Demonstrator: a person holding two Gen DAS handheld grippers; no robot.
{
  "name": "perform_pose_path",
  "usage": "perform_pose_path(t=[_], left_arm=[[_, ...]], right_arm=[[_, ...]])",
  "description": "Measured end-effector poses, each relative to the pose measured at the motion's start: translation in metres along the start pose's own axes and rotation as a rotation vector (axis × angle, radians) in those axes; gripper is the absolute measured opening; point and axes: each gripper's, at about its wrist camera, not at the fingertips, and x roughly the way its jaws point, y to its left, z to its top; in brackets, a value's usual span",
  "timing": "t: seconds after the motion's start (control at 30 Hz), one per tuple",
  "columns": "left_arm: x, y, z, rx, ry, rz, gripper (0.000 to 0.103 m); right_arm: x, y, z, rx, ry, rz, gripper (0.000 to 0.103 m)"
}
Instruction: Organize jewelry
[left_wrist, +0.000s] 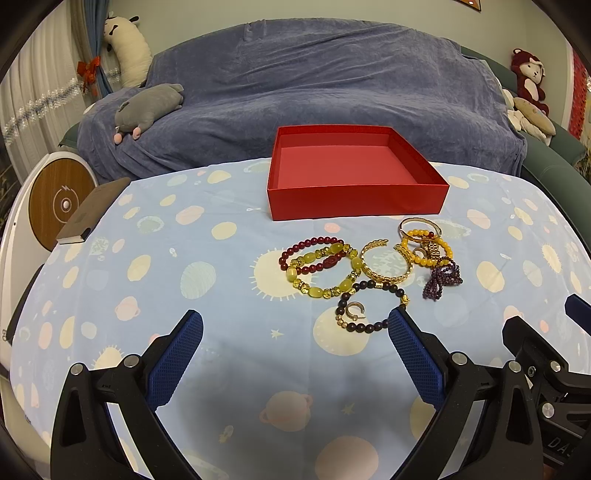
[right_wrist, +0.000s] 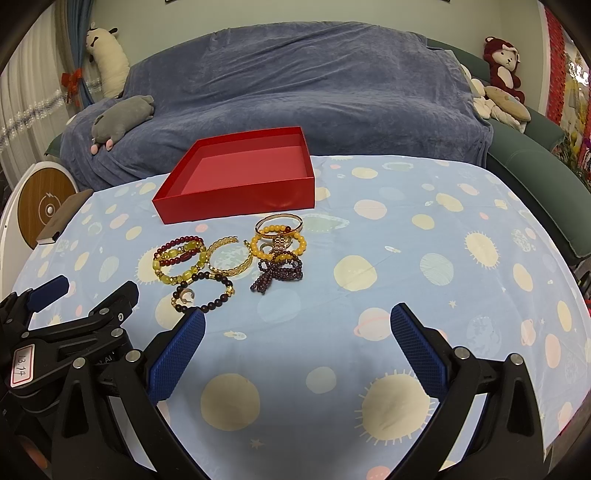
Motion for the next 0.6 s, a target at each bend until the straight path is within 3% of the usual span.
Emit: perform_pose_path(t=[0.6], left_arm=[[-0.0008,0.0019,-0.0013,-0.001,-0.001,-0.001,0.096]], right_arm=[[0.0,0.0003,0.0003,0.0,-0.002,0.001,0.096]])
